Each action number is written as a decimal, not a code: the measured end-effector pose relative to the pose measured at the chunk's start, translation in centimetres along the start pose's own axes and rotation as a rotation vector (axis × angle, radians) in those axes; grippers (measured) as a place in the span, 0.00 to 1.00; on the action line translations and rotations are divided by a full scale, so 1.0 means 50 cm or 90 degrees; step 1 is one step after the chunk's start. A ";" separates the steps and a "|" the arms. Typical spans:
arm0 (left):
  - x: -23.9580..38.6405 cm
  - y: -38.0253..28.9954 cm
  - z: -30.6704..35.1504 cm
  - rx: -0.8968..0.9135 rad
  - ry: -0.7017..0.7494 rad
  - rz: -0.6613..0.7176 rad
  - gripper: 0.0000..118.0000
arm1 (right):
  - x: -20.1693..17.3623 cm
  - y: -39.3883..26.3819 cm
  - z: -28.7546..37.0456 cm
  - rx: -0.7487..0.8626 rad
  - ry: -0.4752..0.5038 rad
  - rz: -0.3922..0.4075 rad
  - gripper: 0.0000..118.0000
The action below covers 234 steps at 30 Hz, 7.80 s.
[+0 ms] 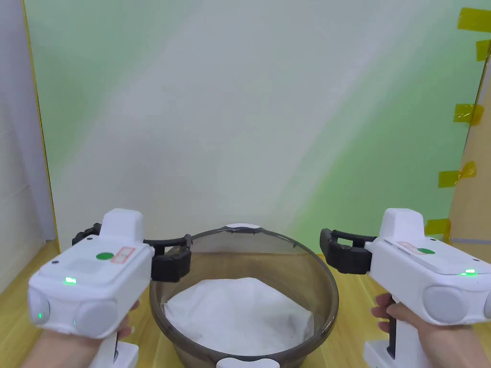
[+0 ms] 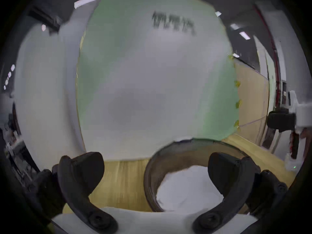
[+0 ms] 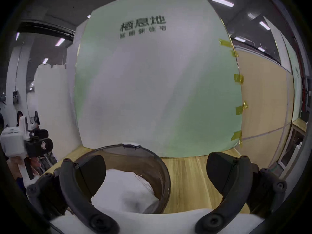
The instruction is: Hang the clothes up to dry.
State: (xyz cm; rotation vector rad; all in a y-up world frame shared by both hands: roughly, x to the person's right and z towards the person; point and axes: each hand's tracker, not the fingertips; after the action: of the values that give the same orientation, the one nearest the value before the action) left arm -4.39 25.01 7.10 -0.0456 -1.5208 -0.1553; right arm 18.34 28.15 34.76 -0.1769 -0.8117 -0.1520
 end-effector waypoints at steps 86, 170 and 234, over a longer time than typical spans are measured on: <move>0.074 -0.174 0.154 0.015 0.049 0.148 0.02 | 0.147 -0.156 -0.408 -0.457 -0.231 -0.047 0.00; 0.164 -0.057 -0.246 -0.179 -0.584 -0.043 0.02 | 0.623 -0.144 -0.473 -0.903 -0.076 0.125 1.00; 0.094 -0.143 0.314 0.056 0.088 0.108 0.02 | -0.527 0.524 -0.147 -0.077 0.335 0.079 0.04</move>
State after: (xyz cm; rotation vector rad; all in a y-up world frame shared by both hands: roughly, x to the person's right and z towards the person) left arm -20.67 19.59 12.09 -0.0911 -1.3775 0.0428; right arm 10.91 53.87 7.95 -0.2860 -0.2661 -0.1222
